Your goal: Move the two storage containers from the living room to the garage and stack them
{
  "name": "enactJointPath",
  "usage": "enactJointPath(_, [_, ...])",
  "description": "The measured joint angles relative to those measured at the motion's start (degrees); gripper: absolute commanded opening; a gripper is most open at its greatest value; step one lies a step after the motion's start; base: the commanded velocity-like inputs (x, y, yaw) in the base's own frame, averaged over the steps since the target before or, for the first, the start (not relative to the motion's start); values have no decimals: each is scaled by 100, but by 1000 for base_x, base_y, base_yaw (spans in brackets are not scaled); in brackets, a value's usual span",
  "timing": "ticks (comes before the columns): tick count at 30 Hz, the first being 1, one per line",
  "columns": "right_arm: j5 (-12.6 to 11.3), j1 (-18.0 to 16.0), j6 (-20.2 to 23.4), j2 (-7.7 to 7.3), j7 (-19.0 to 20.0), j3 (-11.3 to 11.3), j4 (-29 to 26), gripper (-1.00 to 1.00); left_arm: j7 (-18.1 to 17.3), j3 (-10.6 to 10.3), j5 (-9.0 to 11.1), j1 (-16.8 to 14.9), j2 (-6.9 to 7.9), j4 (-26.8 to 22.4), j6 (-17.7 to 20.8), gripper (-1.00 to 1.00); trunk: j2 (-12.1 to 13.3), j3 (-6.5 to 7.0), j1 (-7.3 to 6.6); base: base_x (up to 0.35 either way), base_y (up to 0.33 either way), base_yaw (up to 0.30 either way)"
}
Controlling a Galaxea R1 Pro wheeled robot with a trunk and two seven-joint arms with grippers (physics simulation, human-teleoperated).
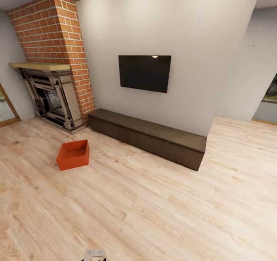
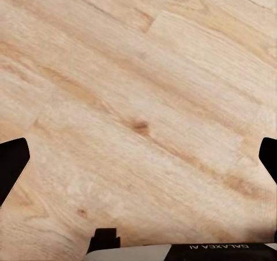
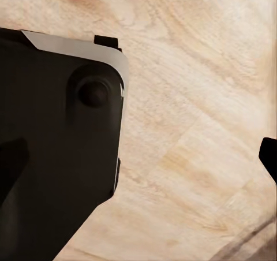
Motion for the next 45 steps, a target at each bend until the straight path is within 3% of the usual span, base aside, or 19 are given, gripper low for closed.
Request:
enactJointPath(25, [8,2,0,-1,0,-1,-8,100,0,6,8,0,4,0,0,100,0,-38,0,344,5,249])
enactJointPath(45, [8,1,2,-1,1,-2,-8,100,0,9,19,-2,9,1,-1,100,0,-89,1,281,204,251])
